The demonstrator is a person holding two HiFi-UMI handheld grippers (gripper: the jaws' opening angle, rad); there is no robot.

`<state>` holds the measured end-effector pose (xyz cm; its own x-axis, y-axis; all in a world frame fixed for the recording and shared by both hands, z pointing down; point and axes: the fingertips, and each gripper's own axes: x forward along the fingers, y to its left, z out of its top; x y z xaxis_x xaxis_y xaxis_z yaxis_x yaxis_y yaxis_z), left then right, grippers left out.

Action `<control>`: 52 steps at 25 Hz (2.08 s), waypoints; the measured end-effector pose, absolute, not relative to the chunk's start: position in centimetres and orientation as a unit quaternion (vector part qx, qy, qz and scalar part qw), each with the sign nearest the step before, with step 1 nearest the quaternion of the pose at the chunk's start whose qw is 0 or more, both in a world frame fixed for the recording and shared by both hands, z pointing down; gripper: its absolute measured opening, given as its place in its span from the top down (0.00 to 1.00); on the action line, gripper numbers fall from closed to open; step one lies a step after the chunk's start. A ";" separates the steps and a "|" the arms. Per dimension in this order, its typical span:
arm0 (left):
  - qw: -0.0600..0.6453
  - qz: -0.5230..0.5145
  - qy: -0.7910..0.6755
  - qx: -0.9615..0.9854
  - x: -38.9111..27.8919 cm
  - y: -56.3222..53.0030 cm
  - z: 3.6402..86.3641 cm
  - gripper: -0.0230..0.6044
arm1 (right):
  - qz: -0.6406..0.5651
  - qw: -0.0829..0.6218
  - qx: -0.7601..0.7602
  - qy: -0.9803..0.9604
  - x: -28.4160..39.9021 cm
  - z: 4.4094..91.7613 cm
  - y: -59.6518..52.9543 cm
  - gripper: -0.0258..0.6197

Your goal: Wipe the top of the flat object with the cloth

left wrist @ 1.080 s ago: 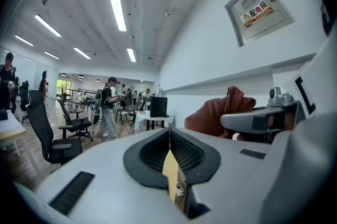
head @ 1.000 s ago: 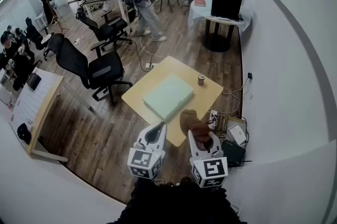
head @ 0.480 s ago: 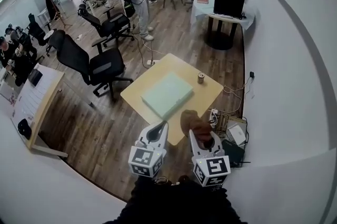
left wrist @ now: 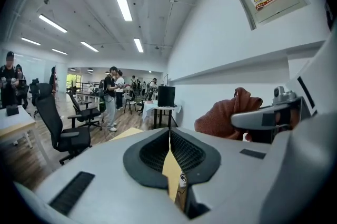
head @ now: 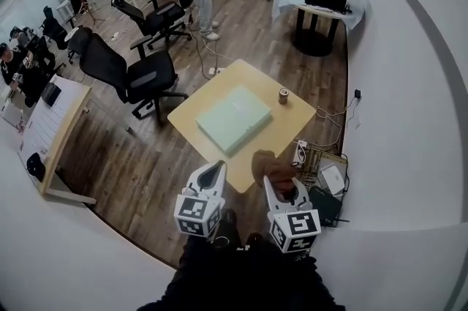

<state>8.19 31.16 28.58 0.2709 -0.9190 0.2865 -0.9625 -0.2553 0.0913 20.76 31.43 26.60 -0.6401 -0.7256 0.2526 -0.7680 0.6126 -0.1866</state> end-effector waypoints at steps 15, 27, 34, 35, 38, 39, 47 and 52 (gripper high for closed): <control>0.173 0.108 -0.585 0.785 -1.8 17.2 36.5 0.91 | 0.171 0.134 0.450 -0.866 13.7 33.4 18.1 0.77; 0.241 0.173 -0.495 0.816 -9.4 0.0 48.6 0.91 | 0.212 0.193 0.494 -0.821 8.1 43.1 2.7 0.77; 0.266 0.228 -0.445 0.824 -11.1 -6.1 56.8 0.90 | 0.213 0.214 0.516 -0.802 8.7 48.9 -3.1 0.77; 0.269 0.234 -0.440 0.824 -11.2 -6.6 57.8 0.90 | 0.212 0.218 0.517 -0.800 8.9 49.7 -3.9 0.77; 0.273 0.247 -0.431 0.824 -11.1 -8.4 60.4 0.80 | 0.201 0.231 0.526 -0.793 10.2 51.9 -6.2 0.77; 0.272 0.251 -0.427 0.825 -11.0 -9.0 61.1 0.77 | 0.197 0.235 0.530 -0.790 10.6 52.6 -7.0 0.77; 0.304 0.286 -0.378 0.826 -10.4 -10.7 65.9 0.77 | 0.172 0.276 0.534 -0.781 12.6 57.2 -11.4 0.77; 0.316 0.290 -0.368 0.825 -10.3 -10.7 67.1 0.77 | 0.176 0.316 0.516 -0.777 13.1 60.7 -11.6 0.77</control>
<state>-10.28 -10.73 67.11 0.5613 -0.4235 0.7110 -0.7899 -0.5305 0.3076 13.10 -11.57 60.70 -0.2686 -0.6901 0.6720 -0.9124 0.4059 0.0522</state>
